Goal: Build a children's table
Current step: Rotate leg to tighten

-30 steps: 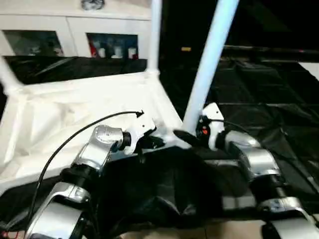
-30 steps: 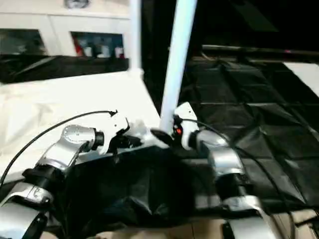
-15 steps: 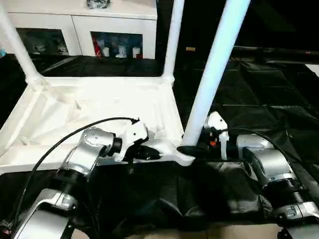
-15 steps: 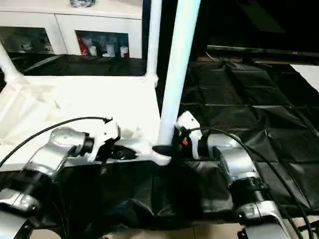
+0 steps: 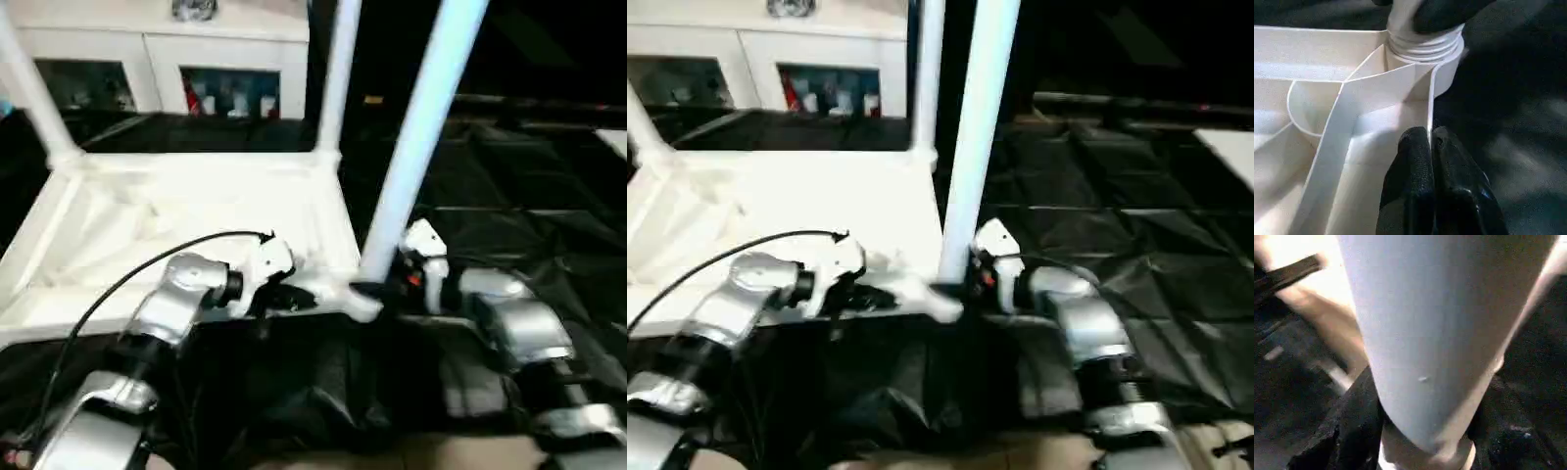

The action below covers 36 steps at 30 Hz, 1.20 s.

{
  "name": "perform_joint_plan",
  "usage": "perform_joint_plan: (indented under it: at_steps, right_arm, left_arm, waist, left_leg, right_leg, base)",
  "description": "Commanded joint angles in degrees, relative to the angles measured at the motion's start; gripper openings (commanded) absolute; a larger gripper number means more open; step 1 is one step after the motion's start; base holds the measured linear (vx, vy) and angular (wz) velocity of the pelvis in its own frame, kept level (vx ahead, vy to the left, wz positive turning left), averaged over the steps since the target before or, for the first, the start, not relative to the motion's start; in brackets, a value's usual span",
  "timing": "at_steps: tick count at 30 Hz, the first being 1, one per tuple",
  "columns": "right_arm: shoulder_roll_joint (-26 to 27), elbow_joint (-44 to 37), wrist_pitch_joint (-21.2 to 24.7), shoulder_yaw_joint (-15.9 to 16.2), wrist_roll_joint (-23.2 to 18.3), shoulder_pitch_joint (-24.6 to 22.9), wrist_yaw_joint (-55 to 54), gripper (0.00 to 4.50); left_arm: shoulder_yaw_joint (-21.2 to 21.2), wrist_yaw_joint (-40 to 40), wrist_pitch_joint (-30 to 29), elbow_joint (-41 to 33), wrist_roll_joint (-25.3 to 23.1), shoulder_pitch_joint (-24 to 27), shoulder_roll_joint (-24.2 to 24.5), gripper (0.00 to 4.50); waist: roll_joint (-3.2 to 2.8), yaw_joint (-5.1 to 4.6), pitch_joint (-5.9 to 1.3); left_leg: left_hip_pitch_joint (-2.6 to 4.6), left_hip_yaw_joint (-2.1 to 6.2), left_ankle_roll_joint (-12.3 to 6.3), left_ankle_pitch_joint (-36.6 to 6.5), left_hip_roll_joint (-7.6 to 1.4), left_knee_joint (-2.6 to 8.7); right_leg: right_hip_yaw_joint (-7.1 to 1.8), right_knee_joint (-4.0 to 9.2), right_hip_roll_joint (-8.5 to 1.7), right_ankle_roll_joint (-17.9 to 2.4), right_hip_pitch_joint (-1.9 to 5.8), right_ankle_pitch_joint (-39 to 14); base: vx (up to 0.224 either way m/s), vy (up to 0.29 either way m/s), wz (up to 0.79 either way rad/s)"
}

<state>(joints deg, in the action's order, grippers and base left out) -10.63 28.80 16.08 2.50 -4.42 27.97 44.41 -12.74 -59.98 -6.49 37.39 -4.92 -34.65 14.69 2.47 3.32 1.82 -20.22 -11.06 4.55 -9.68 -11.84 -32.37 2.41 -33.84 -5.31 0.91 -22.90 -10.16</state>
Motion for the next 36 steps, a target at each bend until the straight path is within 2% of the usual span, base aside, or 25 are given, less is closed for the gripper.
perform_joint_plan:
  at_steps: [1,3,5,7,8,10,11,12,13,14,16,20,23,26,27,30,31,33,34,35,36]
  right_arm:
    - [4.74,5.65,2.25,3.24,0.41,-0.98,-4.44,2.02]
    - [6.44,7.02,2.22,2.50,0.55,-0.36,-8.05,2.00]
    - [8.41,8.23,2.40,1.83,0.57,0.47,-11.79,1.98]
    - [10.39,9.02,2.14,1.76,0.86,1.21,-13.80,1.98]
    - [11.83,10.48,0.33,1.89,1.91,2.09,-14.59,1.98]
    - [12.57,11.50,-0.94,2.03,1.92,2.83,-14.01,1.98]
    - [12.70,11.44,-0.97,1.82,1.42,3.02,-13.45,1.98]
    - [12.92,11.46,-1.05,1.46,0.52,3.38,-12.77,2.32]
    - [12.78,10.97,-0.52,1.27,-0.36,3.44,-11.55,2.52]
    - [12.64,10.72,-0.33,1.32,-0.64,3.43,-10.94,2.52]
    - [11.76,9.51,0.56,1.85,-1.55,3.21,-8.08,2.86]
    - [8.99,7.66,0.29,2.93,-1.49,2.47,-2.37,3.21]
    - [6.36,6.41,0.25,3.48,-1.90,1.96,2.04,3.21]
    - [2.20,4.90,0.52,4.27,-2.30,1.21,7.68,3.21]
    - [0.96,4.60,0.42,4.44,-2.26,1.00,9.26,3.21]
    - [-1.32,4.43,-0.56,4.95,-1.41,0.57,12.32,3.21]
    - [-2.66,4.23,-0.38,5.35,-0.90,0.22,14.42,3.21]
    - [-4.02,3.54,-0.11,5.96,-0.78,-0.31,16.79,3.21]
    - [-4.51,3.21,0.08,6.24,-0.93,-0.47,17.62,3.21]
    - [-4.94,2.83,0.19,6.52,-1.03,-0.68,18.26,3.21]
    - [-5.49,2.54,0.18,6.91,-1.00,-0.91,19.06,3.21]
  left_arm:
    - [0.04,6.91,-0.61,0.76,0.11,-3.09,-4.37,0.00]
    - [0.07,9.12,-0.85,1.78,-0.30,-3.99,-5.56,0.00]
    - [0.12,11.18,-1.26,2.59,-0.49,-4.86,-6.96,0.00]
    - [0.07,12.45,-1.41,3.17,-0.60,-5.50,-8.22,0.00]
    - [0.06,13.22,-0.73,4.02,-0.78,-5.98,-9.07,0.00]
    - [0.05,13.16,-0.31,4.35,-0.83,-6.07,-9.46,0.00]
    - [-0.03,12.79,-0.17,4.19,-0.78,-5.97,-9.41,0.00]
    - [-0.20,12.28,0.12,4.01,-0.70,-5.84,-9.32,0.00]
    - [-0.44,11.33,0.58,3.67,-0.54,-5.52,-9.00,0.00]
    - [-0.52,10.90,0.72,3.51,-0.47,-5.37,-8.83,0.00]
    - [-0.79,9.25,1.05,2.87,-0.15,-4.72,-8.02,0.00]
    - [-1.05,6.05,2.16,2.08,0.41,-3.76,-6.37,0.00]
    - [-1.17,3.34,2.08,1.13,0.99,-3.01,-5.20,0.00]
    - [-1.33,-0.60,2.47,-0.20,2.01,-2.11,-3.59,0.00]
    - [-1.50,-1.83,2.80,-0.62,2.15,-1.84,-3.03,0.00]
    - [-1.86,-4.32,3.05,-1.39,2.42,-1.32,-1.99,0.00]
    - [-2.02,-6.27,3.20,-2.21,2.92,-0.74,-1.28,0.00]
    - [-2.27,-8.47,3.43,-3.15,3.43,-0.11,-0.38,0.00]
    - [-2.33,-9.13,3.49,-3.48,3.56,0.08,-0.09,0.00]
    - [-2.35,-9.65,3.25,-3.86,3.70,0.28,0.18,0.00]
    - [-2.29,-10.41,3.19,-4.24,3.92,0.52,0.51,0.00]
  waist:
    - [-0.17,-0.69,-1.86]
    - [-0.57,-1.01,-1.98]
    - [-0.56,-1.33,-1.90]
    - [-0.67,-1.76,-1.77]
    - [-0.69,-2.09,-1.86]
    - [-1.01,-2.33,-1.82]
    - [-1.01,-2.33,-1.77]
    - [-1.24,-2.26,-1.70]
    - [-0.95,-2.27,-1.75]
    - [-0.97,-2.21,-1.75]
    - [-0.91,-2.04,-1.79]
    - [-0.85,-1.58,-1.99]
    - [-0.64,-1.17,-2.14]
    - [-0.47,-0.85,-2.11]
    - [-0.60,-0.69,-2.26]
    - [-0.39,-0.19,-2.52]
    - [-0.65,0.12,-2.91]
    - [-0.69,0.43,-3.07]
    - [-0.72,0.62,-3.12]
    - [-1.03,0.92,-3.19]
    - [-0.90,0.99,-3.21]
  left_leg:
    - [0.88,1.62,2.45,-26.71,-0.88,4.26]
    - [1.14,1.87,2.22,-28.13,-0.82,4.30]
    - [0.95,2.11,2.18,-29.25,-0.83,4.57]
    - [1.65,2.16,1.98,-32.25,-0.59,4.28]
    - [1.46,2.42,1.80,-32.75,-0.67,4.46]
    - [1.08,2.71,1.76,-33.37,-0.88,4.93]
    - [1.01,2.76,1.74,-33.54,-0.96,5.09]
    - [1.39,2.72,1.94,-34.37,-1.01,5.07]
    - [1.40,2.63,1.75,-33.99,-0.94,5.02]
    - [1.34,2.61,1.61,-33.61,-0.97,5.05]
    - [1.09,2.42,1.23,-31.85,-1.05,5.09]
    - [0.89,1.94,0.63,-28.42,-1.17,5.07]
    - [0.52,1.52,-0.38,-24.10,-1.29,5.01]
    - [0.50,1.19,-1.23,-22.07,-1.22,4.65]
    - [0.51,1.12,-1.42,-20.78,-1.25,4.54]
    - [0.06,0.91,-1.93,-16.90,-1.31,4.18]
    - [-0.04,0.85,-2.14,-13.90,-1.34,3.99]
    - [-0.08,0.61,-3.23,-9.59,-1.31,3.61]
    - [-0.31,0.56,-4.01,-7.55,-1.30,3.41]
    - [0.02,0.38,-4.53,-6.46,-1.40,3.24]
    - [-0.05,0.36,-4.96,-6.06,-1.37,3.14]
  right_leg:
    - [-0.78,6.64,-2.72,-3.37,0.54,-38.28]
    - [-0.46,6.95,-2.68,-3.32,0.55,-37.93]
    - [-0.25,7.09,-2.50,-3.61,0.58,-36.75]
    - [0.10,7.75,-2.30,-3.79,-0.08,-37.31]
    - [0.41,7.75,-2.40,-3.88,0.42,-36.57]
    - [0.82,7.68,-2.50,-4.19,0.96,-34.56]
    - [0.81,7.54,-2.58,-4.38,1.04,-34.01]
    - [0.75,7.79,-2.63,-4.96,0.81,-33.29]
    - [0.70,7.75,-2.71,-5.45,0.90,-32.78]
    - [0.61,7.67,-2.80,-5.64,0.95,-32.59]
    - [0.23,7.42,-2.95,-6.36,1.04,-31.33]
    - [-0.26,6.86,-2.98,-8.02,1.29,-27.19]
    - [-0.60,6.25,-2.99,-9.64,1.71,-22.77]
    - [-0.83,6.00,-3.01,-9.93,1.64,-23.18]
    - [-0.90,5.87,-3.02,-10.27,1.73,-22.23]
    - [-1.03,4.82,-2.84,-11.63,2.05,-17.29]
    - [-0.93,4.25,-2.80,-12.51,2.47,-13.22]
    - [-0.83,3.30,-2.36,-14.60,2.64,-5.23]
    - [-0.71,2.77,-2.26,-15.65,2.99,-1.38]
    - [-0.69,2.55,-2.24,-16.45,2.86,1.08]
    - [-0.60,2.34,-2.10,-16.96,3.00,2.10]
  base:
    - [-0.052,0.019,-0.08]
    - [0.000,0.000,0.00]
    - [0.000,0.000,0.00]
    - [0.000,0.000,0.00]
    - [0.000,0.000,0.00]
    - [0.000,0.000,0.00]
    - [0.000,0.000,0.00]
    - [0.000,0.000,0.00]
    - [0.000,0.000,0.00]
    - [0.000,0.000,0.00]
    - [0.000,0.000,0.00]
    - [0.000,0.000,0.00]
    - [0.000,0.000,0.00]
    - [0.000,0.000,0.00]
    - [0.000,0.000,0.00]
    - [0.038,-0.025,0.02]
    - [0.062,-0.030,0.00]
    - [0.062,-0.016,0.00]
    - [0.056,0.002,0.00]
    - [0.000,0.000,0.00]
    - [0.000,0.000,0.00]
